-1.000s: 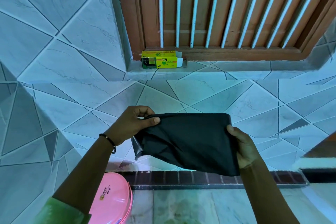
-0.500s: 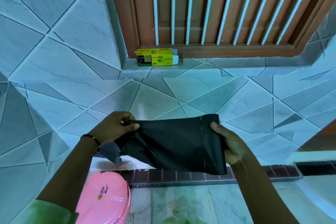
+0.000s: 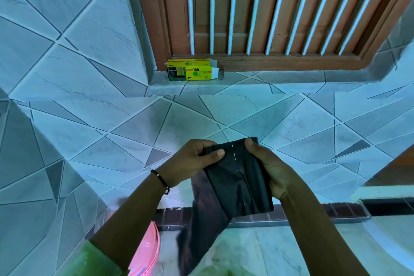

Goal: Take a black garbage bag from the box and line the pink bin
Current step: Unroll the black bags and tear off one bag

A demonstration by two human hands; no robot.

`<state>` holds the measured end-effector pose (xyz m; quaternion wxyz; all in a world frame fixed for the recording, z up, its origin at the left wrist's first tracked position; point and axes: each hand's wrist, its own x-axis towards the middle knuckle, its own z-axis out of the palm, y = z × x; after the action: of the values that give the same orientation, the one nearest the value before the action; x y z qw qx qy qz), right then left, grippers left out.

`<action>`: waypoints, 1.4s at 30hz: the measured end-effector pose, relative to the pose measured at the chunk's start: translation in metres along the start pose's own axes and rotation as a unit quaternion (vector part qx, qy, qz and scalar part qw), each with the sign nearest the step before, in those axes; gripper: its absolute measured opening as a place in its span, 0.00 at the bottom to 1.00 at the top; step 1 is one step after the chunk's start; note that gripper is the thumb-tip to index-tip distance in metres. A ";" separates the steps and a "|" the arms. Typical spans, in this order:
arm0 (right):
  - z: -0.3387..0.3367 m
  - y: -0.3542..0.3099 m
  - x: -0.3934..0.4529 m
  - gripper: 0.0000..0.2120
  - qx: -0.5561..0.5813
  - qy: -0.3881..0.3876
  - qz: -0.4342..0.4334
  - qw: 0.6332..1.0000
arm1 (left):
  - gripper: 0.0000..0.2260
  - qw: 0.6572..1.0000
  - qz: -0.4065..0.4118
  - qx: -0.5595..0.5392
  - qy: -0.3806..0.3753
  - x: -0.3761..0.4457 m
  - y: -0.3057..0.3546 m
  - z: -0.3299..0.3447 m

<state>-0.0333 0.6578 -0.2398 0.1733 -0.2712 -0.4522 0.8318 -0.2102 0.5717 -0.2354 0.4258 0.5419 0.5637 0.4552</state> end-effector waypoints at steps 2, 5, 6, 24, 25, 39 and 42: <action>0.001 0.001 -0.001 0.37 -0.021 0.030 -0.005 0.999 | 0.07 1.000 0.006 -0.014 0.001 -0.002 0.003 -0.001; 0.004 0.004 -0.001 0.30 -0.040 0.062 -0.007 0.997 | 0.08 1.000 0.008 0.009 -0.004 -0.003 0.007 0.001; 0.006 0.004 -0.001 0.27 -0.054 0.068 -0.010 0.996 | 0.09 1.000 0.007 0.023 -0.006 -0.003 0.007 0.003; 0.030 0.005 -0.003 0.09 -0.076 0.118 -0.044 0.989 | 0.19 0.990 0.020 0.129 0.051 -0.012 0.010 0.012; 0.031 0.005 -0.003 0.09 -0.074 0.118 -0.042 0.989 | 0.19 0.990 0.024 0.128 0.058 -0.013 0.009 0.012; 0.041 0.000 -0.009 0.10 0.057 0.045 0.016 0.997 | 0.22 0.994 0.066 0.049 0.072 -0.020 0.012 0.019; 0.042 0.001 -0.011 0.16 0.054 0.049 0.023 0.997 | 0.20 0.989 0.077 0.077 0.095 -0.023 0.011 0.021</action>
<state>-0.0504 0.6240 -0.2189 0.1905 -0.3125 -0.3910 0.8445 -0.1866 0.5497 -0.2298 0.2906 0.5692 0.5915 0.4917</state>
